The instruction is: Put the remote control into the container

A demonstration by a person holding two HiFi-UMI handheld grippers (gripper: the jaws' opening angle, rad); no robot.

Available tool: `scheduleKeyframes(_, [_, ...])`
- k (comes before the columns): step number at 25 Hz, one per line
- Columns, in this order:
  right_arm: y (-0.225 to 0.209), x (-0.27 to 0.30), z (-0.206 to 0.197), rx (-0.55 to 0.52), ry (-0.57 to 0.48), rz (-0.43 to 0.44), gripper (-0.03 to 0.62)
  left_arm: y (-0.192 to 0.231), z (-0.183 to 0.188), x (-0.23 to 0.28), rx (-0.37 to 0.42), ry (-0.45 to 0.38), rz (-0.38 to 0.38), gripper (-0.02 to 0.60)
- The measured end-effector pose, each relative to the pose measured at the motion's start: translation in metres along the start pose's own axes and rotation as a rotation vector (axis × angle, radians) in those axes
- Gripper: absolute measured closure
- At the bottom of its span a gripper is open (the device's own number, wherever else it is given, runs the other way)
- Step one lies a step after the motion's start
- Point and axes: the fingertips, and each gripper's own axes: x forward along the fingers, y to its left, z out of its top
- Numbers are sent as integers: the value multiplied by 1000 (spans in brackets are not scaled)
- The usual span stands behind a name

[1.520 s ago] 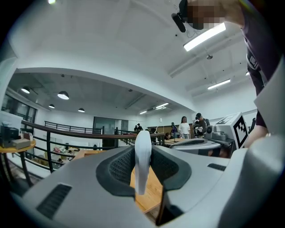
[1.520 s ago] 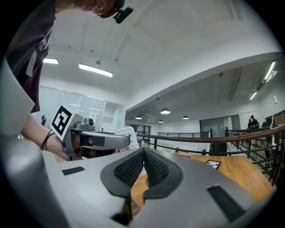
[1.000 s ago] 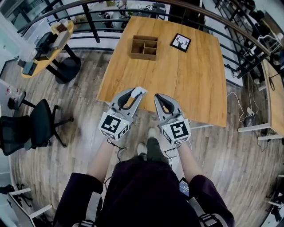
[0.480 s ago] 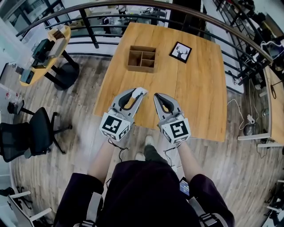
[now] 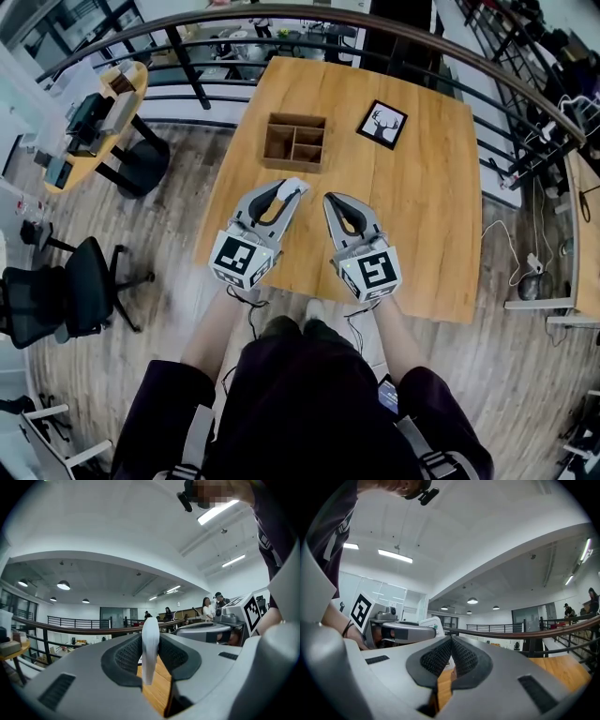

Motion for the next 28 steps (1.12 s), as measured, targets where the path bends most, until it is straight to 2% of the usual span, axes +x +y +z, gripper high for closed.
scheduleKeyframes(9, [-48,54,-25,29,20,-54,576,49,-28,66,10,35,-42,472])
scheduleKeyframes(22, [-96,151,-139,121,98,-157,576,124,-140,151,-28,95,-149,472])
scheduleKeyframes(28, [-115,169,-164,142,122,-178,576,135,-160,180,-12,102,-214,472])
